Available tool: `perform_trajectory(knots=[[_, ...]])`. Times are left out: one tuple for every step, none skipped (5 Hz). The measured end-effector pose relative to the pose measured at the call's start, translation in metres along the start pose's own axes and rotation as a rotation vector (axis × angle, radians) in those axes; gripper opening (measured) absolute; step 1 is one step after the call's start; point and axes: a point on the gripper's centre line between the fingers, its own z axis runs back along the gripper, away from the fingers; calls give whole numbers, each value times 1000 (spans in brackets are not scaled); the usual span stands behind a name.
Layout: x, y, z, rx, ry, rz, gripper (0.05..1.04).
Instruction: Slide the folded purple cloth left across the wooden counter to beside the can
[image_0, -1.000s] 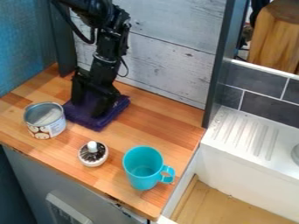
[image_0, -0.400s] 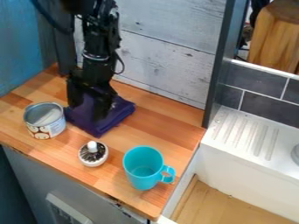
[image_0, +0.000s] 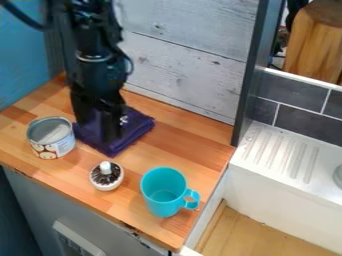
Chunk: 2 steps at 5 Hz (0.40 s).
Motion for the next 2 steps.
perform_trajectory(knots=[[-17,-1,6,-67,-26,-37,1000],[-26,-2,6,-71,10,-50,1000]])
